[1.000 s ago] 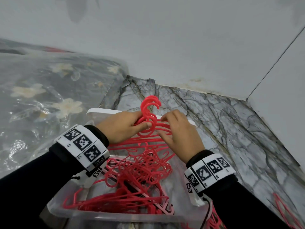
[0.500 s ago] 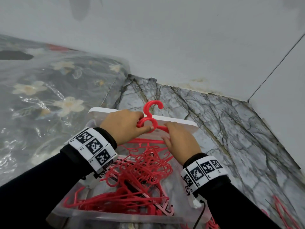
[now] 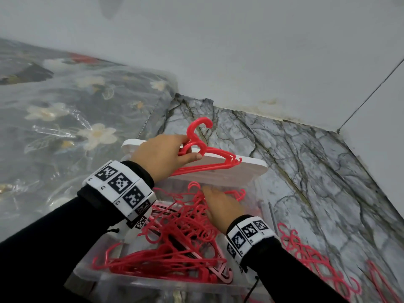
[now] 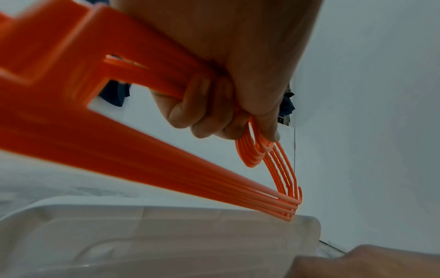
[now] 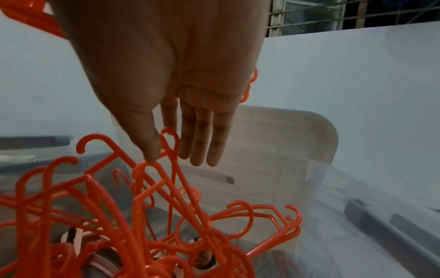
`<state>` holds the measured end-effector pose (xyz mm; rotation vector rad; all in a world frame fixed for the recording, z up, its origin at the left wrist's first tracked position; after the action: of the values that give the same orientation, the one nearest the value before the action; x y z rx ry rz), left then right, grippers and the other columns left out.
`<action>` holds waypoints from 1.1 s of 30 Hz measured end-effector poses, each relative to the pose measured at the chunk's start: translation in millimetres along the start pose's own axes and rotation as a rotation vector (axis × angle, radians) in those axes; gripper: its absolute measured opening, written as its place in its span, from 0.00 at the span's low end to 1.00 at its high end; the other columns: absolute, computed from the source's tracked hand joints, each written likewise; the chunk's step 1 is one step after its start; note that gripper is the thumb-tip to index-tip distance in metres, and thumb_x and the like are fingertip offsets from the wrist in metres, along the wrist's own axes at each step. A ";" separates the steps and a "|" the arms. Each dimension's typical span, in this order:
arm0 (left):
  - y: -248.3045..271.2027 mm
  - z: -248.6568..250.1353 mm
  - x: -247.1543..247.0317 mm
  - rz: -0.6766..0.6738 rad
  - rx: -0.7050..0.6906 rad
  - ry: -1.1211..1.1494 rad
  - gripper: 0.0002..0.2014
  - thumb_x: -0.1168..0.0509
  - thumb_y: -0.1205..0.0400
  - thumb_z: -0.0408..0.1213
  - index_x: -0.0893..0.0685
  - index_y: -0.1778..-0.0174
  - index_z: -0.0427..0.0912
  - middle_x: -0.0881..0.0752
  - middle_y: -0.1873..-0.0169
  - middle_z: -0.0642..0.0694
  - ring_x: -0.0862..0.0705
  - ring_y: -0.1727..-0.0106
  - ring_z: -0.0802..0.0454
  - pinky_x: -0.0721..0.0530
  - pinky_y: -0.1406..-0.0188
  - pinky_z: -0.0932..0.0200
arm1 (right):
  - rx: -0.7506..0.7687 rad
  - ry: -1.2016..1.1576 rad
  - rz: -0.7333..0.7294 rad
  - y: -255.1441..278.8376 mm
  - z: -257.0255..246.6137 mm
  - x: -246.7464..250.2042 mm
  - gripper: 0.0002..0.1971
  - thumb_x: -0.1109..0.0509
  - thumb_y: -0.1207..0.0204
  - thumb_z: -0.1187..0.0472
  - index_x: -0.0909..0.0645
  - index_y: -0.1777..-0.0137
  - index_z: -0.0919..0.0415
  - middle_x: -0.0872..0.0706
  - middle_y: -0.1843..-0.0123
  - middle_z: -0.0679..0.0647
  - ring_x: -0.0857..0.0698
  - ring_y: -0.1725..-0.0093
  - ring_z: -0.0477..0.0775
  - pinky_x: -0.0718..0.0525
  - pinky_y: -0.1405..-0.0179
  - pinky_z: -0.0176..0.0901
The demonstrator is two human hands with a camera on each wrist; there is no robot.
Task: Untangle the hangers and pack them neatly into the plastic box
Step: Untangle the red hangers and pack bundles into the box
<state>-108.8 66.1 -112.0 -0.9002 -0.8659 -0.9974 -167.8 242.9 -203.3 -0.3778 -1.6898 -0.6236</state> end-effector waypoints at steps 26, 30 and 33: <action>0.2 12.5 -0.1 -0.026 0.019 0.100 0.22 0.44 0.25 0.70 0.23 0.57 0.53 0.23 0.72 0.56 0.23 0.68 0.53 0.31 0.69 0.55 | 0.171 -0.250 0.185 16.8 3.7 49.9 0.02 0.37 0.21 0.66 0.26 0.51 0.60 0.16 0.54 0.56 0.18 0.52 0.59 0.26 0.57 0.45; 3.5 1.1 8.2 0.007 0.041 0.098 0.32 0.52 0.33 0.78 0.25 0.61 0.51 0.21 0.72 0.52 0.21 0.68 0.51 0.28 0.69 0.53 | 0.124 -0.525 0.414 27.9 19.1 85.5 0.03 0.31 0.23 0.67 0.21 0.53 0.61 0.20 0.63 0.42 0.17 0.60 0.51 0.24 0.58 0.41; 7.2 -4.6 12.1 0.026 0.034 0.136 0.33 0.53 0.34 0.78 0.26 0.62 0.50 0.22 0.73 0.51 0.23 0.71 0.55 0.31 0.71 0.54 | 0.093 -0.642 0.433 33.8 26.6 96.1 0.04 0.29 0.24 0.68 0.21 0.54 0.60 0.17 0.65 0.44 0.15 0.61 0.54 0.15 0.54 0.53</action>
<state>-97.6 60.1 -104.4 -0.8031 -0.7533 -1.0066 -190.4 277.3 -106.4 -0.9177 -2.1370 -0.0947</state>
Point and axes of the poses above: each hand's wrist, its own y-axis away from the middle knuckle, its own x-axis out of the back of the hand, z = x × y, the point moved 1 cm from there along -y, towards the middle knuckle
